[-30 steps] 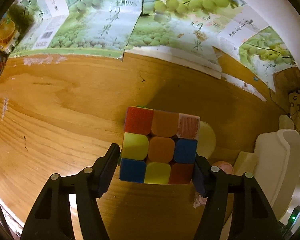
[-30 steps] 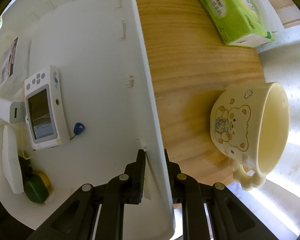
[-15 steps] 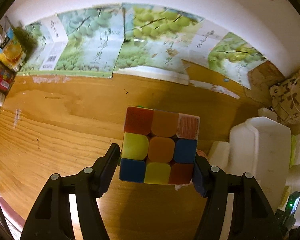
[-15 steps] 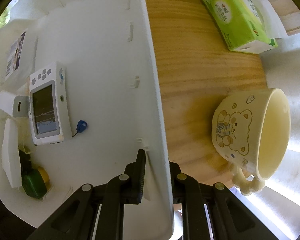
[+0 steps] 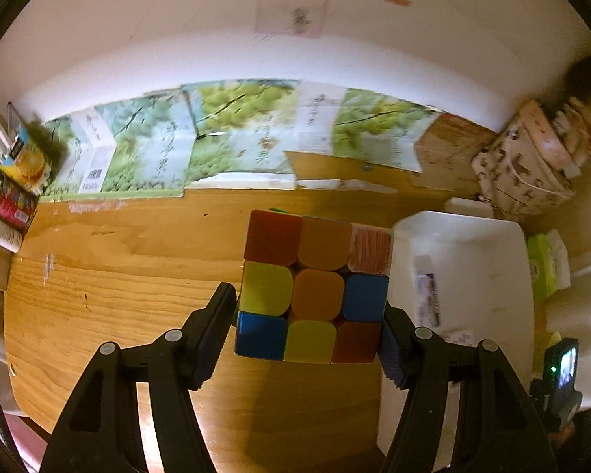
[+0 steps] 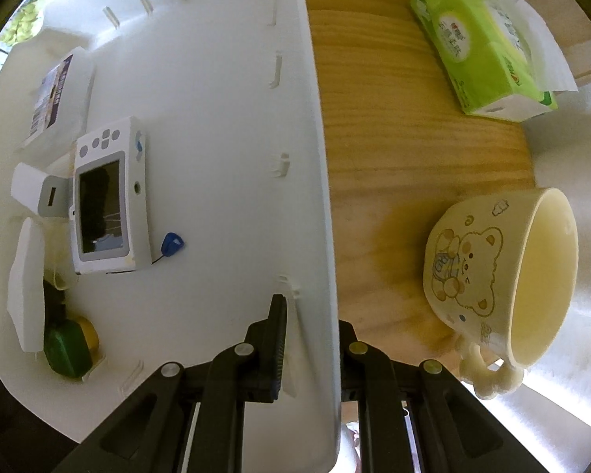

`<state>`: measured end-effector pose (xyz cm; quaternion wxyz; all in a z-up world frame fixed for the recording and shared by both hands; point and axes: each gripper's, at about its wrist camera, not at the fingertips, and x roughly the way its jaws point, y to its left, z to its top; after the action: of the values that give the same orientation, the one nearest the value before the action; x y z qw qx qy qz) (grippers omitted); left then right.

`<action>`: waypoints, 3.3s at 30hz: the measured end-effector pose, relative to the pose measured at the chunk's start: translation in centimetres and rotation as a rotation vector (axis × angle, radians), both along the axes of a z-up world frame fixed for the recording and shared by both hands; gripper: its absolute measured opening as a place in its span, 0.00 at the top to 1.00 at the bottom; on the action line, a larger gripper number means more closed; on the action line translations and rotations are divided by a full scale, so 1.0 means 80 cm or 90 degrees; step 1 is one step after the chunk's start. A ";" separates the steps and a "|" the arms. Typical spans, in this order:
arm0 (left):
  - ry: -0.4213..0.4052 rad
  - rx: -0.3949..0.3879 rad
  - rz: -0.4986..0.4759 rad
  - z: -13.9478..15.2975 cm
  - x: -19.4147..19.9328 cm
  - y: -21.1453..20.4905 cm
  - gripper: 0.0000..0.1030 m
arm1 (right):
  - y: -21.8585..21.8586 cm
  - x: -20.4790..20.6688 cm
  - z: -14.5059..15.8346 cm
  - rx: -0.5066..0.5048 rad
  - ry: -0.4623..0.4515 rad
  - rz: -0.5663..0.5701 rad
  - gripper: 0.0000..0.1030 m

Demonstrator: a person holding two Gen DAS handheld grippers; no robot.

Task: Organize rigid objects
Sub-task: 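Lift the Rubik's cube with the left gripper and carry it over the tray, then open the left gripper to drop the Rubik's cube into the tray, then move the left gripper back over the desk to the pink brush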

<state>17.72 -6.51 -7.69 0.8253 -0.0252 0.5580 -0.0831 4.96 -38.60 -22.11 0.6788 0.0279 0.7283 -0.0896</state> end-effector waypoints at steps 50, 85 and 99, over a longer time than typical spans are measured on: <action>0.070 0.059 -0.220 -0.021 -0.150 -0.217 0.29 | -0.032 -0.060 0.002 0.074 -0.070 0.045 0.85; 0.092 0.023 0.056 -0.064 -0.093 -0.023 0.25 | -0.001 -0.047 -0.005 0.031 -0.039 0.040 0.85; 0.132 0.026 0.064 -0.121 -0.066 0.005 0.25 | -0.003 -0.023 -0.001 0.027 -0.012 0.026 0.84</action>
<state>12.45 -6.15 -17.39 0.7664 -0.0447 0.6402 -0.0275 3.15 -38.85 -22.20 0.6867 0.0282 0.7239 -0.0603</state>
